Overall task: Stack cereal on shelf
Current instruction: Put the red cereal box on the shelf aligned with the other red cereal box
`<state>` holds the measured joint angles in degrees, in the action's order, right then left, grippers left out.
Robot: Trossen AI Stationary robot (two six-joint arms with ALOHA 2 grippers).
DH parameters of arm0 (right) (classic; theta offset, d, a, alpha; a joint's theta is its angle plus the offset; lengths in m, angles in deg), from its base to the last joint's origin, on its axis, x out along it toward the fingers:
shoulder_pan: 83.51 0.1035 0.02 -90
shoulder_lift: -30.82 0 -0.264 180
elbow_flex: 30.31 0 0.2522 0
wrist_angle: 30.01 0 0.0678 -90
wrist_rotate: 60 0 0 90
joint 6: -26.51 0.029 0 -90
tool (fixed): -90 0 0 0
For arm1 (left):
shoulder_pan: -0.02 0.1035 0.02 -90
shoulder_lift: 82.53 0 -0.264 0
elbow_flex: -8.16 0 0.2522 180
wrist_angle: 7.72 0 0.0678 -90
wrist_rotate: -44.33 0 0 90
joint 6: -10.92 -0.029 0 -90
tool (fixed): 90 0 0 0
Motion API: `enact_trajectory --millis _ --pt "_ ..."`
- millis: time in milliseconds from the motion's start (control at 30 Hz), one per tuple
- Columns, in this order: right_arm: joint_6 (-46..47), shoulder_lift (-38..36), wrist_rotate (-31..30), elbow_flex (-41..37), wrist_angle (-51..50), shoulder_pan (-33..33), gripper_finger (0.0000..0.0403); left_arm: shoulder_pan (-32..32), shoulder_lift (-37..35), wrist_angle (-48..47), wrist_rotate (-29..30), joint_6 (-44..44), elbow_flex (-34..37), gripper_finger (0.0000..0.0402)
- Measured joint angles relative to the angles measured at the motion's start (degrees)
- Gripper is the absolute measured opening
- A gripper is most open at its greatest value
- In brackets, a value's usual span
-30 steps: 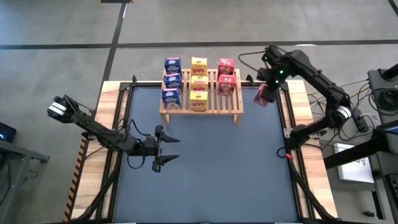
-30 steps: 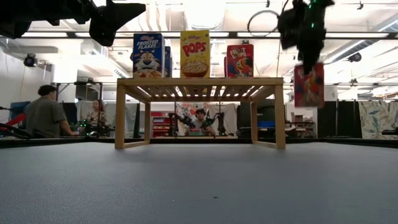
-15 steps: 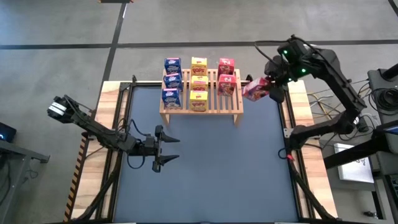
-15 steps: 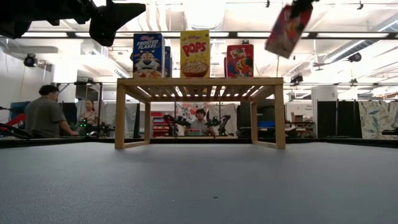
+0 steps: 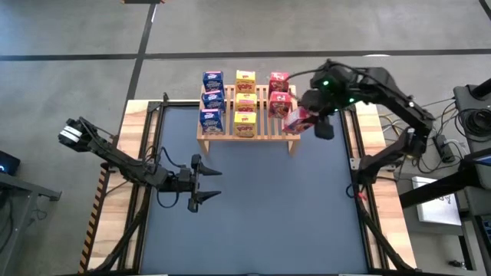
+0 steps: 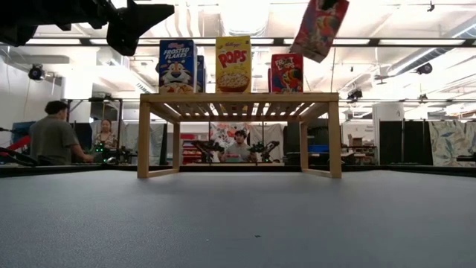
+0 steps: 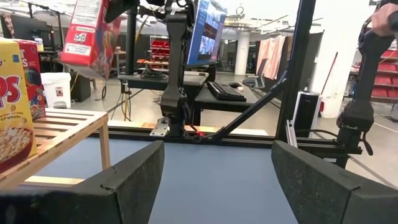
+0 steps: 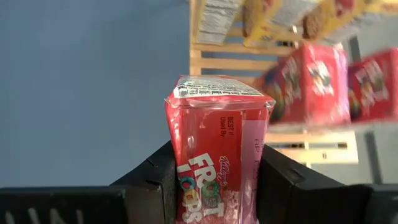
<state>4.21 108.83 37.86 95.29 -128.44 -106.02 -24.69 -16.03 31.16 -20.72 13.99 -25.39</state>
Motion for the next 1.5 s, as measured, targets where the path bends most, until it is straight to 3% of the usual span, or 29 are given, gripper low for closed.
enact_trajectory --millis 200,500,700,1033,1500 --pt "-1.75 5.72 -5.65 4.26 -0.11 4.44 0.0137 0.0 0.0 -0.09 0.0 0.2 0.0 0.0281" --pt "-1.35 14.83 -6.98 8.84 -4.06 4.65 0.0146 0.0 0.0 -0.26 0.0 0.48 0.0 0.0281" --pt "-1.76 19.52 -11.0 10.86 -5.26 4.61 0.0142 0.0 0.0 -0.42 0.0 0.48 0.0 0.0281" --pt "-0.81 20.69 -10.96 11.6 -5.29 4.62 0.0157 0.0 0.0 -1.05 0.0 0.5 0.02 0.0281" --pt "-0.15 20.69 -11.07 11.54 -4.53 4.61 0.0214 0.0 0.02 -1.25 -0.02 0.68 0.02 0.0281"
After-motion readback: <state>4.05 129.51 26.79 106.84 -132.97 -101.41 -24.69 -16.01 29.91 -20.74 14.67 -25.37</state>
